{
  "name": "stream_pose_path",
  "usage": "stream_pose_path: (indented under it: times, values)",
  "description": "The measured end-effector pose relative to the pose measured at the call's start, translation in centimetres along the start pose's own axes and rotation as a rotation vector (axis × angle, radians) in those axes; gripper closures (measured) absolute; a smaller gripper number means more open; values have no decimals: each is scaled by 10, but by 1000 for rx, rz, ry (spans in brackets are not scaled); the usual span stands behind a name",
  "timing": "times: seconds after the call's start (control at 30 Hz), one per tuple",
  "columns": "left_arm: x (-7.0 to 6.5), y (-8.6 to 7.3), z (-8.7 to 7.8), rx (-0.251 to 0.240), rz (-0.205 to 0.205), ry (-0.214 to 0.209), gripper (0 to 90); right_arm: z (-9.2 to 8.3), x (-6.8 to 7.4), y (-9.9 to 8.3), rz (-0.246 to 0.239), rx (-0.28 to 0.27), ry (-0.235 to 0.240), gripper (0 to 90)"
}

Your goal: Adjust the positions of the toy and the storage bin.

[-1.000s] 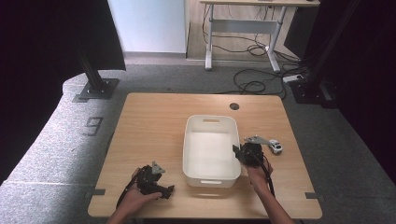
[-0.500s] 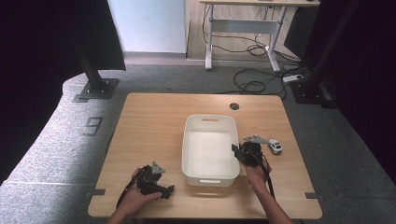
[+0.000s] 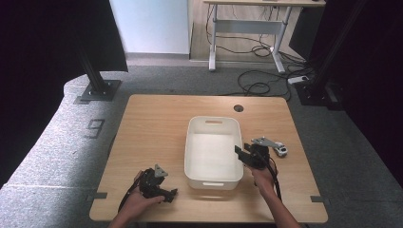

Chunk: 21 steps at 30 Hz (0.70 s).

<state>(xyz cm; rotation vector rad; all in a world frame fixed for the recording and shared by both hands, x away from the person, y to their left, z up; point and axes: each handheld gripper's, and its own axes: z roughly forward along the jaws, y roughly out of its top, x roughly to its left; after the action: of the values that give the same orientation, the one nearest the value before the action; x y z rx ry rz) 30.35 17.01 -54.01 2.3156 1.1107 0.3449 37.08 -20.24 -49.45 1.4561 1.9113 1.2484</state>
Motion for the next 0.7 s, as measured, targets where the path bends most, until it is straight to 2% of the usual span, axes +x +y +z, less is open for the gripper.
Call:
stream_pose_path:
  times: [0.07, 0.13, 0.17, 0.27, 0.7]
  values:
    - [0, 0, 0, 0, 0, 0, 0, -2, 0, 0, -2, -7, -13, 463]
    - [0, 0, 0, 1, 0, 1, 0, -7, 1, 1, -33, -2, -70, 377]
    - [0, 0, 0, 1, -1, 1, 0, -9, 1, 1, -40, 3, -77, 363]
    - [0, 0, 0, 1, -1, 1, 1, -13, -2, 2, -46, 13, -62, 321]
    - [0, -1, -1, 2, -3, 1, 0, -26, -10, 1, -99, 29, 6, 296]
